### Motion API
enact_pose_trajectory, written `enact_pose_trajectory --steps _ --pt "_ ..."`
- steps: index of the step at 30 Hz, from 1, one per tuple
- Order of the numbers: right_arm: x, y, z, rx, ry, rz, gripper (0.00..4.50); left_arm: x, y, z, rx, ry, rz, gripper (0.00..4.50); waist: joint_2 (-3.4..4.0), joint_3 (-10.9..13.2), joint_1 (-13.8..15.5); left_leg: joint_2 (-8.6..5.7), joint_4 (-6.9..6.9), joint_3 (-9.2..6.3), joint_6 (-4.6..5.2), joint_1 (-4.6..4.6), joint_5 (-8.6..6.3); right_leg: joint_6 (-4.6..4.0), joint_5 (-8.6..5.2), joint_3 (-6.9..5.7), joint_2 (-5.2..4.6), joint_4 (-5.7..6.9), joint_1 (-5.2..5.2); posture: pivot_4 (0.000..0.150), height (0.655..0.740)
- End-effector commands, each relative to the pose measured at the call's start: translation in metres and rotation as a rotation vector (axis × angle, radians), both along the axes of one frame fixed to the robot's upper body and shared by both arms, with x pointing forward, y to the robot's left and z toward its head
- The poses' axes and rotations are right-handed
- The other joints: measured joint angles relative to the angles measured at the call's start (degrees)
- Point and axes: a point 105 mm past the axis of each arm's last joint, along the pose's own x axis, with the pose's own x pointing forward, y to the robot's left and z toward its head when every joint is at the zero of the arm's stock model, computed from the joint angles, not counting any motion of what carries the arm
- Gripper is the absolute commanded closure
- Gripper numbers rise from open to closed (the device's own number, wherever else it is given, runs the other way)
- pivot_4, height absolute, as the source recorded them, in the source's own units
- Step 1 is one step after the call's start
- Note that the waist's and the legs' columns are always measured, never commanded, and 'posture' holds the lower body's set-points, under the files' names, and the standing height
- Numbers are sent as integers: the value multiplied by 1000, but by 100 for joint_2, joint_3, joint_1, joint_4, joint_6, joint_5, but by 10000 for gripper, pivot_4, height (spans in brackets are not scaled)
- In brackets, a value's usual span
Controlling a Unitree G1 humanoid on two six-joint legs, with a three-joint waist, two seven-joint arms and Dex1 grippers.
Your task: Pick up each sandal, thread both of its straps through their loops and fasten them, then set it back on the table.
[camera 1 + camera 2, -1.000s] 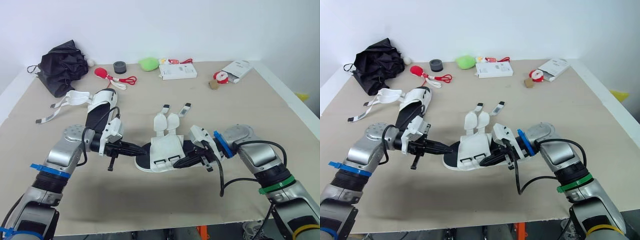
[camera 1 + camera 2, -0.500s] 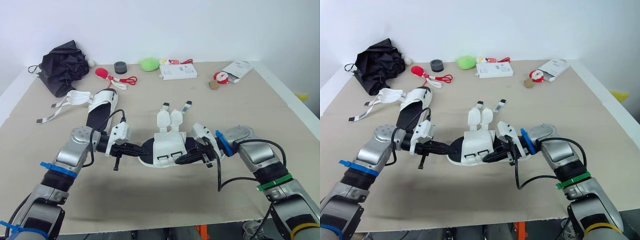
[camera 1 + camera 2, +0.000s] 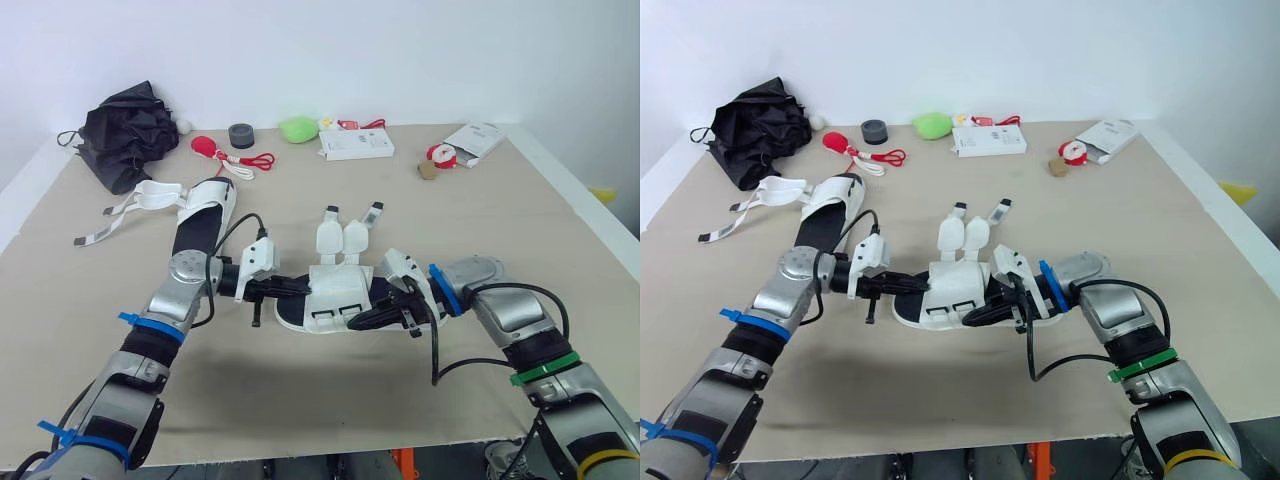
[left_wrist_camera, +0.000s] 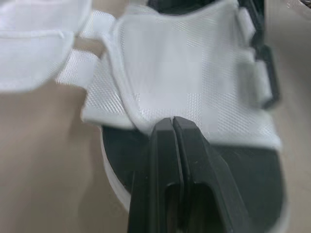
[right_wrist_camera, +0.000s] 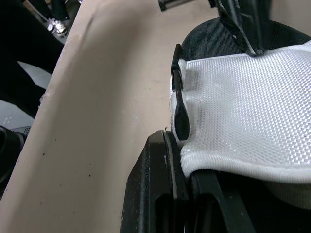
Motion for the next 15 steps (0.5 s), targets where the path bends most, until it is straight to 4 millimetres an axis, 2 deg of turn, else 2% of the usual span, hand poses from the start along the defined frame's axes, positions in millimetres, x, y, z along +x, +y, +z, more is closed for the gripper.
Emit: enact_pose_trajectory --steps 1,4,11,15 --pt "-4 2 1 1 0 10 45000 -5 7 -3 50 -26 -43 44421 0 0 0 1 -1 0 0 0 0 -1 -1 -1 1 0 -1 1500 7400" --pt "-3 1 3 7 -2 2 45000 -8 16 -11 117 -42 -77 44421 1 -1 2 4 -1 -2 0 0 0 -3 -1 -3 0 0 0 1500 7400" --pt "-1 1 5 10 -7 -6 45000 -4 23 -14 153 -71 -81 44421 0 -2 3 3 7 -1 1 1 -1 -1 2 -4 -1 0 3 1500 7400" --pt "-1 3 6 14 -8 -7 45000 -4 17 -14 128 -61 -80 44421 0 -3 5 7 8 -2 1 1 0 -2 2 -5 -1 2 3 1500 7400"
